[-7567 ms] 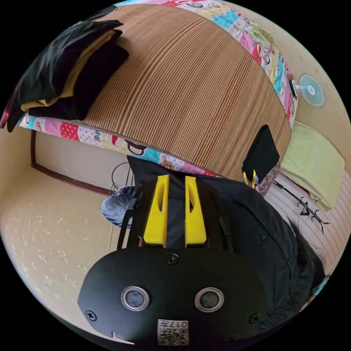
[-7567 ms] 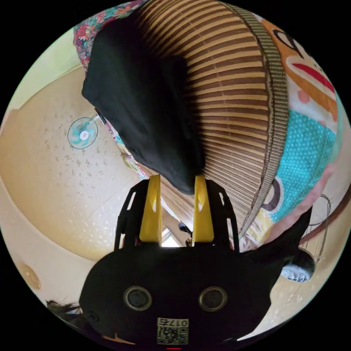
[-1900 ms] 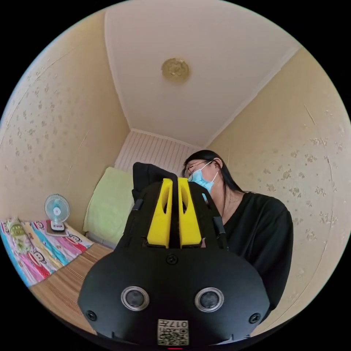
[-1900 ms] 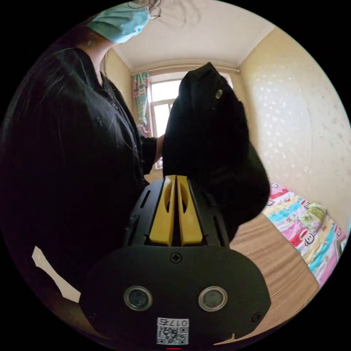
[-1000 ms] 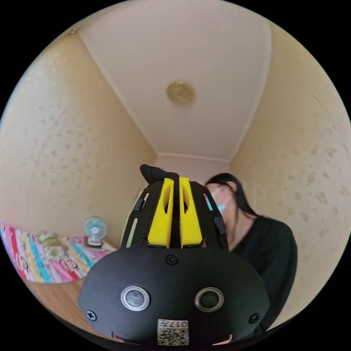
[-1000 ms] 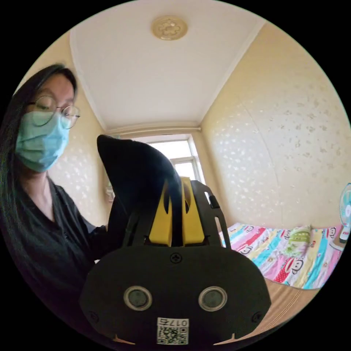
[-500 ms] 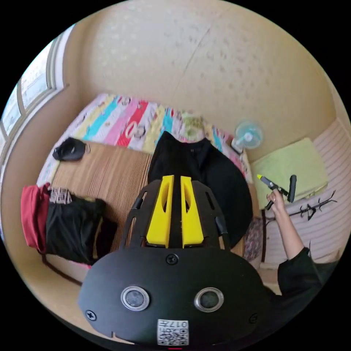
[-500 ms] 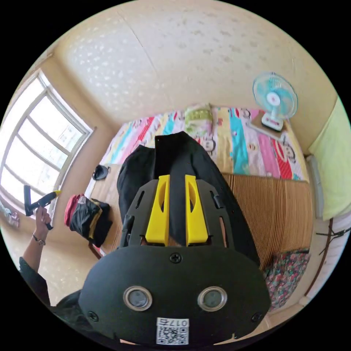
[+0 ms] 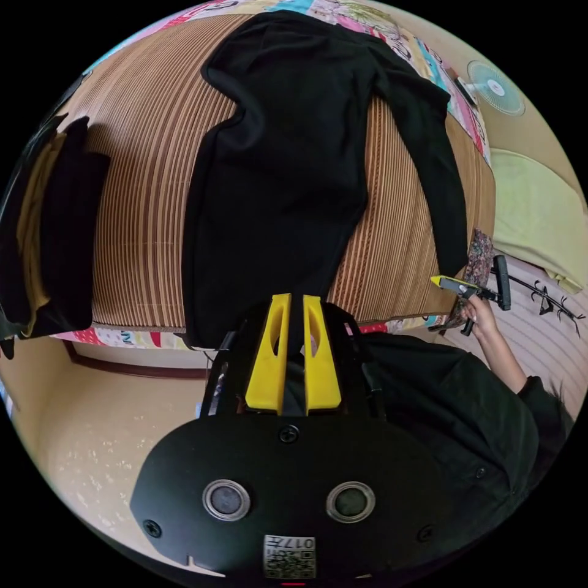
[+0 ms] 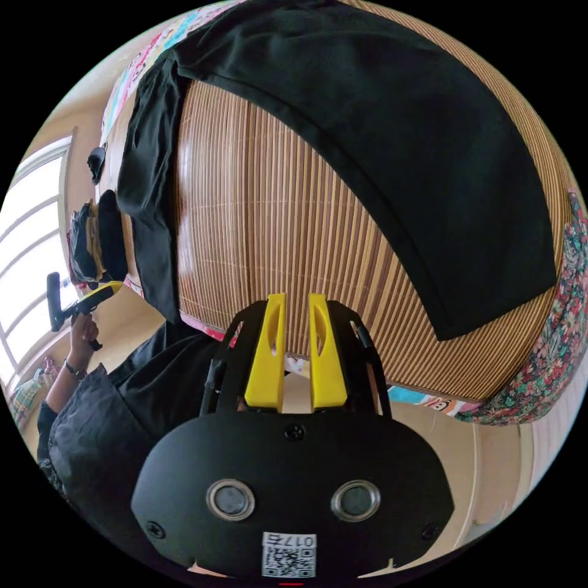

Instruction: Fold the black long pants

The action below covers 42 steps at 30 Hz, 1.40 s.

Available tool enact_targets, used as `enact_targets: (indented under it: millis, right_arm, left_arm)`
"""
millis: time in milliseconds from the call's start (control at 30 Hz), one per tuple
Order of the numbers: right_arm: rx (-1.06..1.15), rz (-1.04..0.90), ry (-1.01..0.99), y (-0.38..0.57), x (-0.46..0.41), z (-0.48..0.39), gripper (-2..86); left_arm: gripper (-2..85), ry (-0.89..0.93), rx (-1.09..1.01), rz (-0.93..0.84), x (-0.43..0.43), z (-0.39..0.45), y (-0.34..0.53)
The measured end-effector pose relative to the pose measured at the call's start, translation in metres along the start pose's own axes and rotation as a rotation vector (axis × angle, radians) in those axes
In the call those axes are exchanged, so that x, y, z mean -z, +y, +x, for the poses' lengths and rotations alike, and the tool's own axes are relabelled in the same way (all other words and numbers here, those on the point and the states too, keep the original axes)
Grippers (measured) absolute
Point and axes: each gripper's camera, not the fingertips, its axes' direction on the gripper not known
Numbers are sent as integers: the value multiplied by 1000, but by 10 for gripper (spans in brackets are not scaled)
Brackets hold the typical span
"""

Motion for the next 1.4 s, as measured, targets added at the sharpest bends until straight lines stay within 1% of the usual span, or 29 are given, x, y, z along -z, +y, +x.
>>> enact_targets:
  millis: [67, 100, 167, 233, 300, 367, 400, 433, 467, 500, 533, 567, 600, 633, 700, 733, 800, 867, 933, 1033, 1100, 1200, 1267, 1367, 1400]
  right_arm:
    - [75, 25, 134, -4, 27, -6, 64]
    - [90, 36, 167, -5, 35, -7, 63]
    - [120, 109, 293, -9, 70, -4, 61]
    - [86, 179, 370, -12, 95, 7, 60]
    - [-13, 238, 426, -14, 115, 26, 57]
    - [-182, 272, 427, -13, 126, 59, 49]
    - [-228, 267, 419, -13, 125, 68, 46]
    - [-309, 223, 397, -12, 116, 85, 39]
    - [-366, 121, 360, -11, 96, 100, 33]
    - [-387, 141, 357, -7, 91, 102, 30]
    - [-432, 270, 389, 11, 94, 94, 25]
    - [-418, 325, 438, 24, 88, 82, 19]
    - [-418, 337, 462, 30, 85, 75, 16]
    - [-385, 334, 501, 41, 79, 63, 12]
    - [-359, 302, 493, 59, 72, 49, 7]
    - [-331, 292, 443, 74, 70, 41, 5]
    - [-265, 282, 283, 98, 67, 35, 4]
    - [-135, 222, 30, 124, 60, 38, 3]
    - [-70, 142, -32, 136, 57, 42, 3]
    - [-30, 33, -40, 147, 63, 50, 3]
    - [-12, 30, -57, 151, 74, 55, 3]
    - [18, 30, 5, 151, 92, 62, 3]
    - [5, 12, 137, 145, 104, 70, 3]
    - [-19, -50, 274, 135, 111, 81, 3]
    - [-14, -58, 293, 133, 113, 82, 3]
  left_arm:
    - [44, -29, -6, -15, 10, -17, -19]
    - [44, -30, -1, -15, 14, -23, -24]
    - [43, -32, 39, 15, 32, -50, -40]
    - [40, -38, 73, 35, 40, -69, -49]
    - [32, -37, 99, 23, 37, -87, -56]
    - [16, -32, 108, -53, 9, -106, -57]
    - [12, -33, 110, -87, -1, -109, -55]
    - [4, -26, 113, -170, -28, -116, -48]
    - [1, 9, 110, -287, -60, -121, -38]
    - [-1, 34, 100, -326, -72, -122, -31]
    - [-3, 51, 88, -322, -81, -123, -16]
    - [-4, 36, 92, -308, -84, -124, -2]
    - [-5, 31, 95, -310, -86, -125, 5]
    - [-6, 30, 106, -332, -91, -128, 16]
    - [-7, 47, 124, -415, -105, -134, 34]
    - [-7, 50, 128, -478, -116, -138, 47]
    - [-7, 48, 113, -513, -125, -140, 67]
    - [-6, 29, 128, -466, -118, -147, 83]
    - [-6, 38, 139, -398, -99, -154, 86]
    - [-6, 40, 133, -240, -58, -172, 85]
    - [-5, 23, 146, -159, -37, -188, 80]
    - [-5, 7, 143, -75, -11, -214, 62]
    - [-5, -1, 161, -41, 0, -234, 46]
    - [-5, 3, 188, -27, -1, -252, 33]
    - [-5, 5, 189, -30, -3, -254, 31]
